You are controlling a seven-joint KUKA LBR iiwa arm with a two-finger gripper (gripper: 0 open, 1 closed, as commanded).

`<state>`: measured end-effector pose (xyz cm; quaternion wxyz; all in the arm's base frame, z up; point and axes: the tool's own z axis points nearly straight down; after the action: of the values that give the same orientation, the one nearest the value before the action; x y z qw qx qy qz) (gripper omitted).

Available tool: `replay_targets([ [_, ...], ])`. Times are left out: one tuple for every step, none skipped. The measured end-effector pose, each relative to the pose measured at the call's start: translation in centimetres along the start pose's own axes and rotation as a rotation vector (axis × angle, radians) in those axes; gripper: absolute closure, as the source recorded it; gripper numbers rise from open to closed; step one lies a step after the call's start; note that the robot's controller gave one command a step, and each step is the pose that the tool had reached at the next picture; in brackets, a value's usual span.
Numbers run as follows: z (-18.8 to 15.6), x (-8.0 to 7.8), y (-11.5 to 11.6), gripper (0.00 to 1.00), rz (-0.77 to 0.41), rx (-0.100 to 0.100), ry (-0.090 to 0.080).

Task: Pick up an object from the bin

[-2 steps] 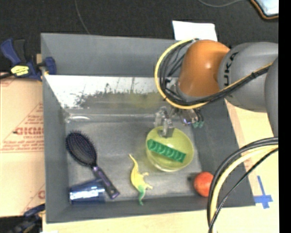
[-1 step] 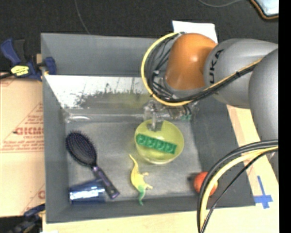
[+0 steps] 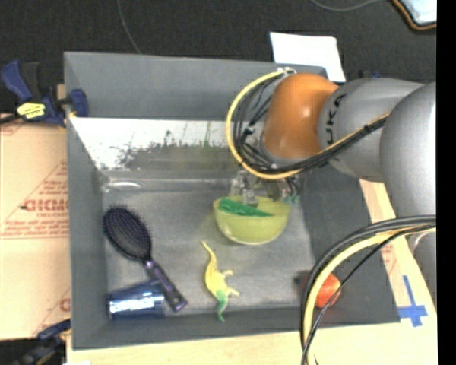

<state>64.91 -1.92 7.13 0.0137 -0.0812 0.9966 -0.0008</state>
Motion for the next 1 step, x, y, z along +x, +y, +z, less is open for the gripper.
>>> replay_targets([
  [-0.17, 2.99, 3.28, 1.00, -0.092, 0.001, -0.016],
])
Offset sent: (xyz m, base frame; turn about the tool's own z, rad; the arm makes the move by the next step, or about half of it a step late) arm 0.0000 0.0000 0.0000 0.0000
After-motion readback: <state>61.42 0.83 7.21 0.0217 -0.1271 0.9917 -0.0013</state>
